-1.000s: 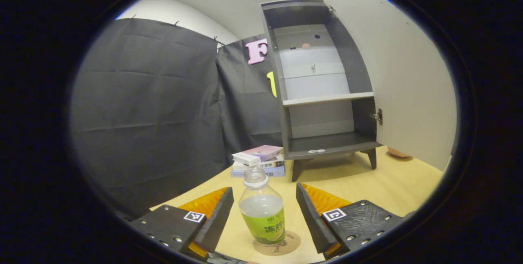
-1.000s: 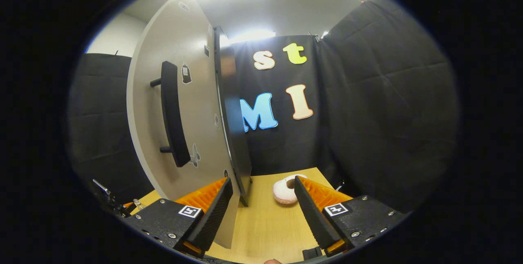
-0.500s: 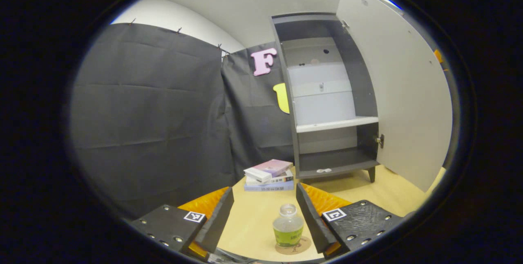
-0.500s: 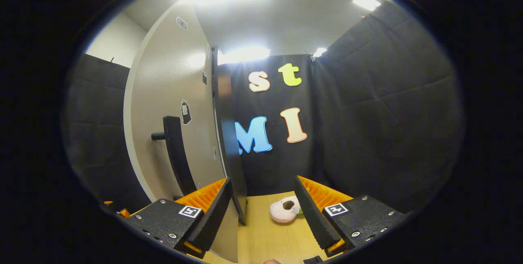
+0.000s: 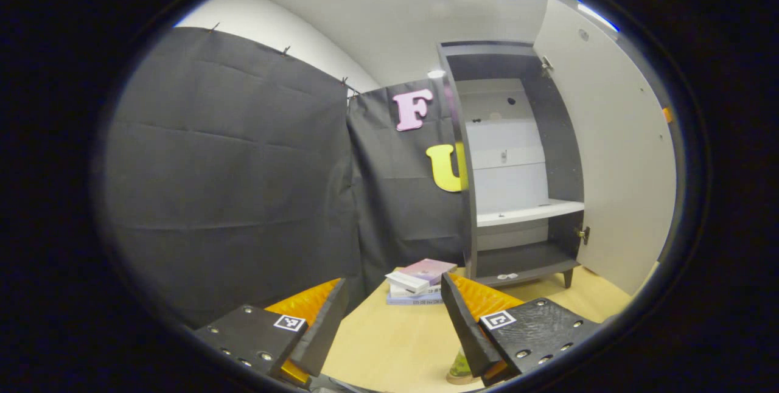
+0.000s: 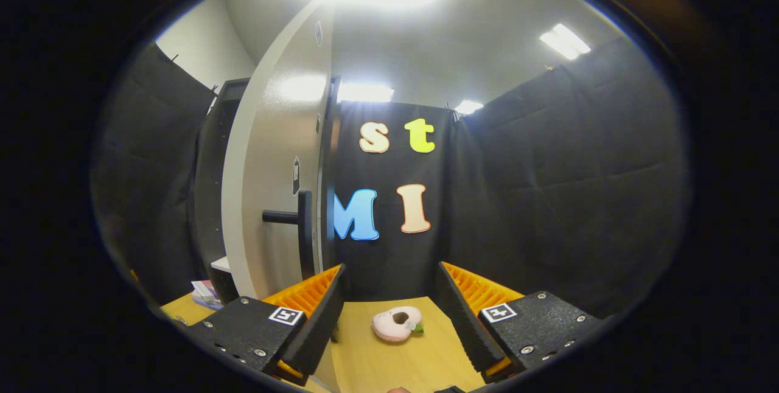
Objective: Open the cabinet door with the right hand, grasp the bottle in the cabinet with the left hand and place it on the coaster, then close the cabinet door with the right hand.
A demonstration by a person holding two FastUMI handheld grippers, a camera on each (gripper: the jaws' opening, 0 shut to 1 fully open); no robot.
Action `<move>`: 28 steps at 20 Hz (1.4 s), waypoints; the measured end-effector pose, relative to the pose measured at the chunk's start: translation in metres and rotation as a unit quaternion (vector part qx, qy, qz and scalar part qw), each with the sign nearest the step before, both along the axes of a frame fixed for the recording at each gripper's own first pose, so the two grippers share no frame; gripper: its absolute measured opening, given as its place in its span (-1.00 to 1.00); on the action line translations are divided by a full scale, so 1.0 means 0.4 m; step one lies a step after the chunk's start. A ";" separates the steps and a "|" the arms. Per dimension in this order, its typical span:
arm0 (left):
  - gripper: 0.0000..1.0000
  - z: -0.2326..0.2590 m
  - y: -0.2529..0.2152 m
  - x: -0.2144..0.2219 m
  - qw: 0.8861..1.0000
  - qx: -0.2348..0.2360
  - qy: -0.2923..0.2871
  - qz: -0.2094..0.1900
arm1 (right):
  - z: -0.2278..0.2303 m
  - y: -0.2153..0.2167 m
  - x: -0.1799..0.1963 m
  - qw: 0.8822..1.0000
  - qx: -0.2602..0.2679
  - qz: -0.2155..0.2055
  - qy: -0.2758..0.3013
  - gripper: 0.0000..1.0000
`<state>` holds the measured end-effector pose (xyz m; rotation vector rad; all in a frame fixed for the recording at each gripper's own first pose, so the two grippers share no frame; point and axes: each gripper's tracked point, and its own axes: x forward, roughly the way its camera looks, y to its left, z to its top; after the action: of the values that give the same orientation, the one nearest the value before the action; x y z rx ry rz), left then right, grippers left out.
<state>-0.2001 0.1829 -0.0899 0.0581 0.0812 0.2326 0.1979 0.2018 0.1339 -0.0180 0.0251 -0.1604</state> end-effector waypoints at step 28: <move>0.76 -0.122 0.324 -0.045 1.000 -0.018 0.021 0.010 | -0.012 0.467 0.069 0.996 0.058 0.073 -0.014 0.76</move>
<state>-0.2181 0.3126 -0.1387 0.0271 0.1279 0.2505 0.2254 0.3886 0.1292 0.0980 0.0047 -0.0135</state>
